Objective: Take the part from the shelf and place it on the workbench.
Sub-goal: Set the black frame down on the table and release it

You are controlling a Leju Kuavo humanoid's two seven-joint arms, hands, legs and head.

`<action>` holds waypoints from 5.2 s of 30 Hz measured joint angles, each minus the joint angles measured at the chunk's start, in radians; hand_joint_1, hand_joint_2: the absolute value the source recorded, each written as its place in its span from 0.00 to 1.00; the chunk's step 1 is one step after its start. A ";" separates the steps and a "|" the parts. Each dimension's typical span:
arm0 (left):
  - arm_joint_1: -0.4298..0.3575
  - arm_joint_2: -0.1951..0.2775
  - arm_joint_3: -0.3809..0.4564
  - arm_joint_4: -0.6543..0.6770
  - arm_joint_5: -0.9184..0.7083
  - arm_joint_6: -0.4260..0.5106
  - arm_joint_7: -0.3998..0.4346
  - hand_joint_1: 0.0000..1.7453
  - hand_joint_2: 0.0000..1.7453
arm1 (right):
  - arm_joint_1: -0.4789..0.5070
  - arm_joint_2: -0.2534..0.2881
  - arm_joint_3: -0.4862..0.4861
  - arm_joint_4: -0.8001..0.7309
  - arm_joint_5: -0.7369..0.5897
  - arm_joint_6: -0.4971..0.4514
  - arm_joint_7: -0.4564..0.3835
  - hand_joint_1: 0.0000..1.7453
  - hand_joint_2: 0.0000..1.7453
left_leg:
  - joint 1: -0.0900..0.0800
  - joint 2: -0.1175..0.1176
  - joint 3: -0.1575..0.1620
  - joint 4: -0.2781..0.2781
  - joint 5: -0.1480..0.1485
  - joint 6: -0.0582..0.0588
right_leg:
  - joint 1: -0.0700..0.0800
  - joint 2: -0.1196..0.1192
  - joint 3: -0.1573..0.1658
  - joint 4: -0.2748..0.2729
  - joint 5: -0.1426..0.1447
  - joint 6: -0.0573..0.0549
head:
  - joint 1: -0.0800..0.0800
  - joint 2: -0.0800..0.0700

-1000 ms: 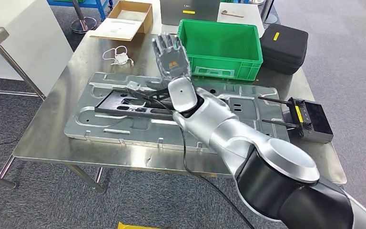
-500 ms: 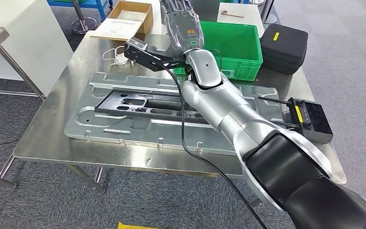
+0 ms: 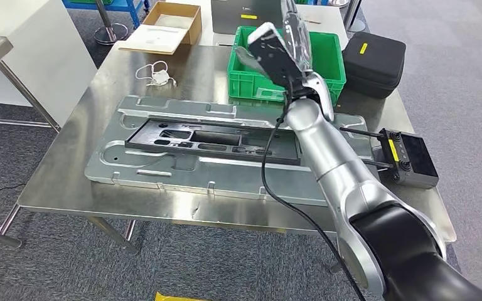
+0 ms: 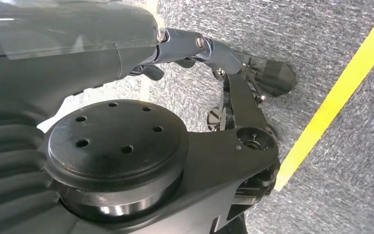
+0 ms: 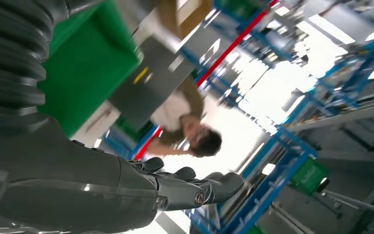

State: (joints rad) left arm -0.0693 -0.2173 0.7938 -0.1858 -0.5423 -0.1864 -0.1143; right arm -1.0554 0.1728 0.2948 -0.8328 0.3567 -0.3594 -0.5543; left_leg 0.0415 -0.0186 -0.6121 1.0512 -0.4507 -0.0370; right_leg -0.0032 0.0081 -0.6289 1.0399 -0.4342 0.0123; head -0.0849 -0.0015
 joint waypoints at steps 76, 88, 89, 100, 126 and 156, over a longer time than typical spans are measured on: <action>-0.005 -0.003 0.139 0.000 -0.008 0.086 -0.044 0.00 1.00 | 0.309 -0.172 -0.100 -0.180 -0.070 -0.222 -0.133 0.00 1.00 | -0.002 0.001 0.005 -0.009 0.001 0.001 | -0.002 0.002 0.003 -0.001 0.000 0.003 | 0.000 0.000; -0.006 -0.009 0.182 0.000 0.011 0.127 -0.060 0.00 0.00 | 0.631 -0.119 0.034 -0.752 -0.181 -0.223 -0.146 0.00 1.00 | -0.002 0.001 0.005 -0.010 -0.001 0.000 | -0.002 0.001 0.003 -0.002 -0.003 0.002 | 0.000 0.000; -0.006 -0.010 0.184 0.000 0.012 0.130 -0.060 0.00 0.00 | 0.648 -0.119 0.041 -0.777 -0.185 -0.215 -0.146 0.00 1.00 | -0.002 0.001 0.005 -0.010 -0.001 0.000 | -0.002 0.001 0.003 -0.002 -0.003 0.002 | 0.000 0.000; -0.009 -0.013 0.208 0.000 0.013 0.170 -0.058 0.00 0.00 | 0.829 -0.107 0.106 -0.899 -0.231 -0.114 -0.145 0.00 0.50 | -0.002 0.001 0.006 -0.011 -0.002 0.000 | -0.002 0.001 0.004 -0.002 -0.003 0.002 | 0.000 0.000; -0.012 -0.020 0.231 0.000 0.015 0.184 -0.220 0.00 0.00 | 1.043 -0.072 0.129 -0.805 -0.298 0.060 -0.091 0.00 1.00 | -0.002 0.001 0.007 -0.011 -0.002 0.000 | -0.002 0.002 0.004 -0.002 -0.004 0.002 | 0.000 0.000; -0.013 0.007 0.225 0.000 -0.067 0.130 -0.235 0.00 0.00 | 1.115 -0.070 0.128 -0.987 -0.268 0.000 -0.141 0.00 1.00 | -0.002 0.001 0.007 -0.011 -0.002 0.000 | -0.002 0.002 0.004 -0.002 -0.004 0.001 | 0.000 0.000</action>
State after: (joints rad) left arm -0.0822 -0.2108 1.0189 -0.1859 -0.6088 -0.0562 -0.3491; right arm 0.0593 0.1030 0.4231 -1.8200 0.0885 -0.3597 -0.6958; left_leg 0.0398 -0.0173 -0.6054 1.0402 -0.4530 -0.0370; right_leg -0.0052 0.0102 -0.6254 1.0376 -0.4383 0.0137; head -0.0847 -0.0015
